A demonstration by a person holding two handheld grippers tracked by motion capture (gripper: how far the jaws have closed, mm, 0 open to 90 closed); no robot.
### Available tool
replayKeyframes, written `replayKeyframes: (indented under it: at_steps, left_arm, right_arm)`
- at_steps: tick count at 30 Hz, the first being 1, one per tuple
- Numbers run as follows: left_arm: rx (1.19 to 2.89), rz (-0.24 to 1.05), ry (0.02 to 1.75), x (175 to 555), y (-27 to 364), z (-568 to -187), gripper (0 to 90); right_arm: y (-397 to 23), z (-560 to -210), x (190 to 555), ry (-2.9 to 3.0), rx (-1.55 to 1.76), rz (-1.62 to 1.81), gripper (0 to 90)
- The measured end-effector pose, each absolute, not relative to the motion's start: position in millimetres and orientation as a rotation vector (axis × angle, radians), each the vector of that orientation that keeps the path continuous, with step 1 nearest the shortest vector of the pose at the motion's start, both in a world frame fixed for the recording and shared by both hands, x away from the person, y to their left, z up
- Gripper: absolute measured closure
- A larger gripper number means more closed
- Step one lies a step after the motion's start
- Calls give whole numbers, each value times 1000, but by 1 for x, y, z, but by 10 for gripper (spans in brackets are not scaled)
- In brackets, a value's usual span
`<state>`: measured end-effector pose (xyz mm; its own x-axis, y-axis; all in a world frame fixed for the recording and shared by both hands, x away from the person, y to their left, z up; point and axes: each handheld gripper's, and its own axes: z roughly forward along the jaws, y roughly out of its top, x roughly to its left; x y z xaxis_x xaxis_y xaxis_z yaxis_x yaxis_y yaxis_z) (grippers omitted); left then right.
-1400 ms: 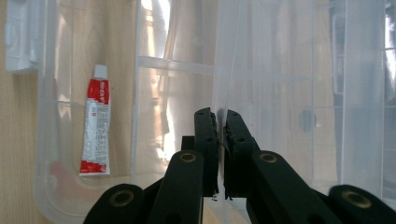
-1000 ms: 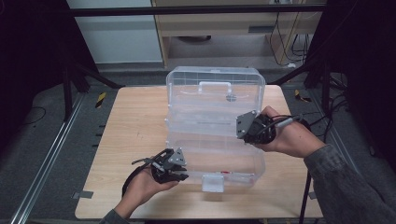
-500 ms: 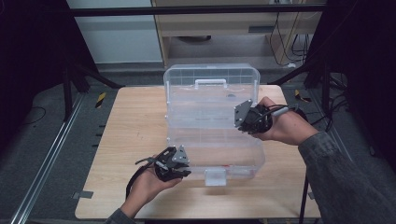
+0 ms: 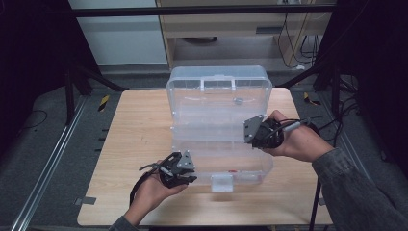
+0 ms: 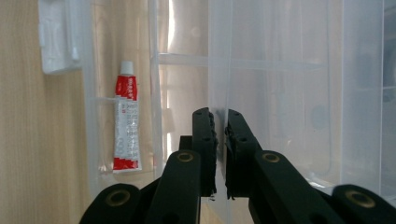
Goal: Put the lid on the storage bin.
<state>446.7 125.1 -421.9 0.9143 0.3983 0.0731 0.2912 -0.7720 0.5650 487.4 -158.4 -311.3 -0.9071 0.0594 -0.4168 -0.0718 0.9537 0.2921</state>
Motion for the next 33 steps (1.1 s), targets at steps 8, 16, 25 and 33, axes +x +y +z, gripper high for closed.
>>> replayKeyframes:
  at_steps: [8, 16, 25, 33]
  left_arm:
    - [2502, 253, 498, 446, 125, -422, 729]
    - [2501, 259, 487, 446, 125, -422, 727]
    - [2502, 261, 484, 446, 125, -422, 725]
    - [2501, 261, 486, 446, 125, -422, 722]
  right_arm:
    - [-159, -313, 486, 2697, -14, 427, 842]
    - [-160, -313, 486, 2706, -9, 428, 842]
    - [-160, -314, 485, 2706, -15, 429, 842]
    - [-160, -316, 482, 2717, -13, 429, 842]
